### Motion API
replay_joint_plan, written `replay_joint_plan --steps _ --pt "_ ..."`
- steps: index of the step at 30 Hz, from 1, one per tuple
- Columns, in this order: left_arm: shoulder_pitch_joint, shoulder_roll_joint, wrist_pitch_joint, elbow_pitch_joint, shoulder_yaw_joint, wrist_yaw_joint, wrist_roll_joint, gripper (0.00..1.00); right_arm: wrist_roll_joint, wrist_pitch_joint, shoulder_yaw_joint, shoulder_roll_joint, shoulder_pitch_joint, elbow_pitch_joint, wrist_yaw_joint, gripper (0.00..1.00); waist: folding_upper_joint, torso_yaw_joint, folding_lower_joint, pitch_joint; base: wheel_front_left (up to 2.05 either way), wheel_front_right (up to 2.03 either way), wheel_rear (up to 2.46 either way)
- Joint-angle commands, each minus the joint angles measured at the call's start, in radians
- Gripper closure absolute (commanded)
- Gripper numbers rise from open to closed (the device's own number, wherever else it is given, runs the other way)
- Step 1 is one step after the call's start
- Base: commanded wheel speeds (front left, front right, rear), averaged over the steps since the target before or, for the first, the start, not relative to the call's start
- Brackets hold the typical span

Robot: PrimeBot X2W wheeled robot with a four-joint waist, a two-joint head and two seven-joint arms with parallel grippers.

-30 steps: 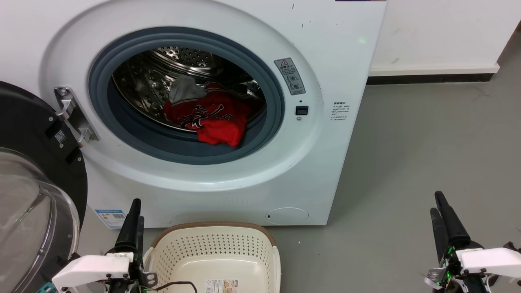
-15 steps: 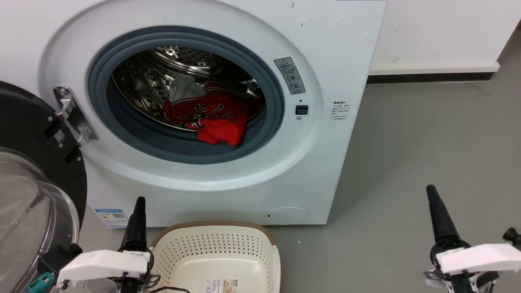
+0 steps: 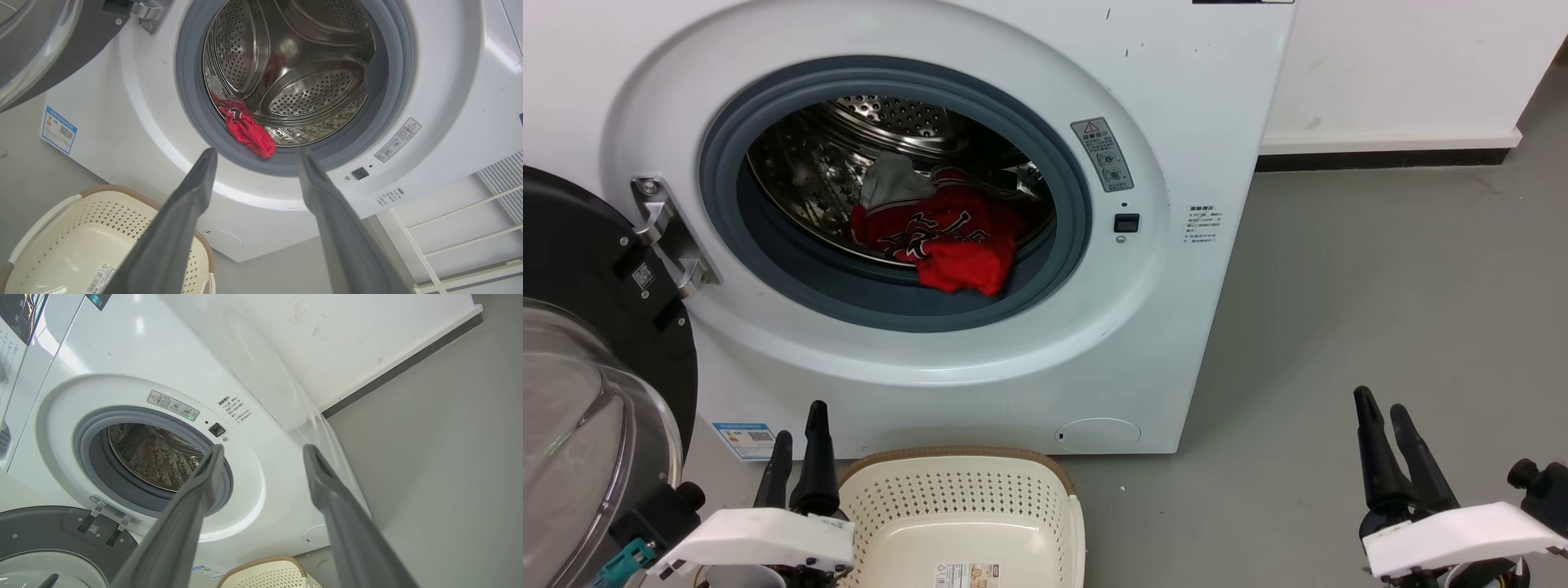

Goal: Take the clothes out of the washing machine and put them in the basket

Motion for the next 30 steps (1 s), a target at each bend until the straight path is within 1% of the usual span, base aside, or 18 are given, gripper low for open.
replay_joint_plan --steps 1,19,30 --pt "0.0 0.01 -0.013 -0.024 -0.008 0.009 0.043 0.0 -0.049 -0.013 0.005 -0.005 0.003 -0.023 0.0 0.0 0.0 0.0 0.0 -0.001 0.0 0.0 0.0" --pt "0.032 0.026 -0.066 -0.066 -0.049 0.058 0.258 0.0 -0.277 -0.065 0.016 -0.005 0.043 -0.066 0.0 0.0 0.0 -0.004 0.0 -0.006 0.0 0.0 0.0" --pt "0.049 0.032 -0.096 -0.08 -0.065 0.077 0.379 0.0 -0.406 -0.094 0.021 -0.005 0.062 -0.095 0.0 0.0 0.0 -0.006 0.0 -0.002 0.0 0.0 0.0"
